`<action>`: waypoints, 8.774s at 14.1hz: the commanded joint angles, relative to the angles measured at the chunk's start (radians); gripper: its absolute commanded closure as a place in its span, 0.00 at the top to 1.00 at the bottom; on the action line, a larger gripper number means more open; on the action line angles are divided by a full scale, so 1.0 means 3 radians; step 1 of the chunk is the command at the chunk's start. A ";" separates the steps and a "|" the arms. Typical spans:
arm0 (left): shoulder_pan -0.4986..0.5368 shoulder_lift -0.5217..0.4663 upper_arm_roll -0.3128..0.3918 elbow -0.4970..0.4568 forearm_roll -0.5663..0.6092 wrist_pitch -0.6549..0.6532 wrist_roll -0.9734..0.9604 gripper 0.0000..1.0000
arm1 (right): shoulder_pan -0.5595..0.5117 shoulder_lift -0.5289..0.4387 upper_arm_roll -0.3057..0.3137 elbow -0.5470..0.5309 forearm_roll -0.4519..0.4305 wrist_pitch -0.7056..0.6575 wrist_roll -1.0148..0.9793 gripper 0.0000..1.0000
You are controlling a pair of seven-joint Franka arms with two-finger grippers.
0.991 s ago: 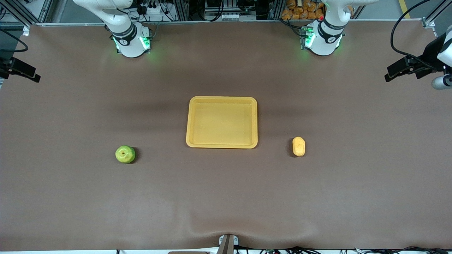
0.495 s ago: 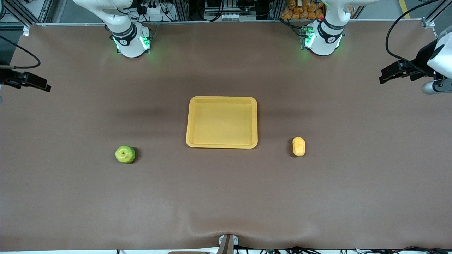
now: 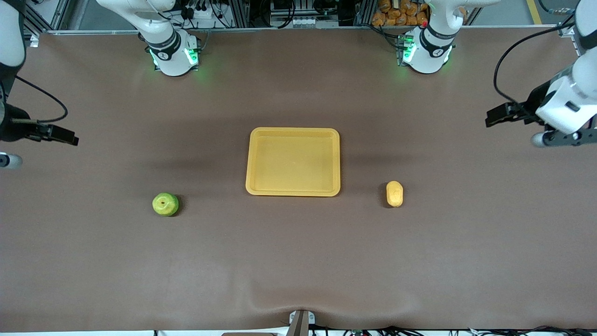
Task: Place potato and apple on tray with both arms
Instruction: 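Reach the right gripper to the apple while the left gripper reaches the potato, then close the right gripper on the apple while the left gripper grasps the potato, then carry the apple with the right gripper while the left gripper carries the potato, then lower the apple onto the tray and open the right gripper, then withdraw the right gripper while the left gripper holds the potato above the tray, then lower the potato onto the tray corner with the left gripper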
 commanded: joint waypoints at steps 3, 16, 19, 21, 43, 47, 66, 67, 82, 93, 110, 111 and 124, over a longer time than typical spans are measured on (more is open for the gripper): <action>-0.0008 0.0131 -0.0188 -0.0170 0.0019 0.0339 -0.0050 1.00 | 0.0158 0.0526 0.0048 0.0060 0.0133 0.0662 -0.0225 1.00; -0.0018 0.0658 -0.0322 -0.0696 0.0049 0.1607 -0.0673 1.00 | 0.0435 0.1186 0.0048 0.0024 0.0379 0.1041 -0.0911 1.00; -0.0115 0.0827 -0.0316 -0.0696 0.0055 0.1817 -0.0950 1.00 | 0.0532 0.1451 0.0053 0.0009 0.0369 0.1358 -0.0926 1.00; -0.0131 0.0955 -0.0316 -0.0701 0.0055 0.1991 -0.1062 1.00 | 0.0547 0.1590 0.0053 -0.0031 0.0369 0.1491 -0.1048 1.00; -0.0504 0.1860 -0.0306 -0.0696 0.0540 0.2897 -0.1181 0.85 | 0.0899 0.1212 0.0104 -0.0691 0.0389 0.1830 -0.0851 0.00; -0.0509 0.1845 -0.0306 -0.0696 0.0540 0.2876 -0.1216 0.28 | 0.1400 0.1146 0.0109 -0.0691 0.0389 0.1788 0.0227 0.00; -0.0933 0.1645 -0.0986 -0.0313 0.0484 0.1685 -0.2953 0.00 | 0.2444 0.1452 0.0099 -0.0676 0.0885 0.2182 0.1584 0.09; -0.0999 0.1681 -0.0986 -0.0308 0.0484 0.1685 -0.3086 0.00 | 0.2439 0.1447 0.0099 -0.0676 0.0880 0.2182 0.1595 0.22; -0.1603 0.2034 -0.0981 -0.0129 0.0652 0.1813 -0.3942 0.00 | 0.2092 0.1182 0.0053 -0.0681 0.0834 0.1942 0.1559 1.00; -0.1746 0.2101 -0.0981 -0.0175 0.1072 0.1802 -0.3692 0.00 | 0.0548 -0.0111 0.0032 -0.0615 0.0488 0.0925 0.0261 1.00; -0.1700 0.2101 -0.0961 -0.0170 0.1067 0.1588 -0.3435 0.14 | 0.0164 -0.0603 0.0053 -0.0083 0.0226 -0.0374 -0.0011 1.00; -0.1700 0.2101 -0.0956 -0.0165 0.1067 0.1588 -0.3451 0.36 | 0.0159 -0.0603 0.0043 -0.0012 0.0226 -0.0456 -0.0031 1.00; -0.1593 0.1779 -0.0951 0.0340 0.1067 0.0725 -0.3319 1.00 | 0.0123 -0.0537 0.0012 0.0336 0.0175 -0.0605 -0.0031 1.00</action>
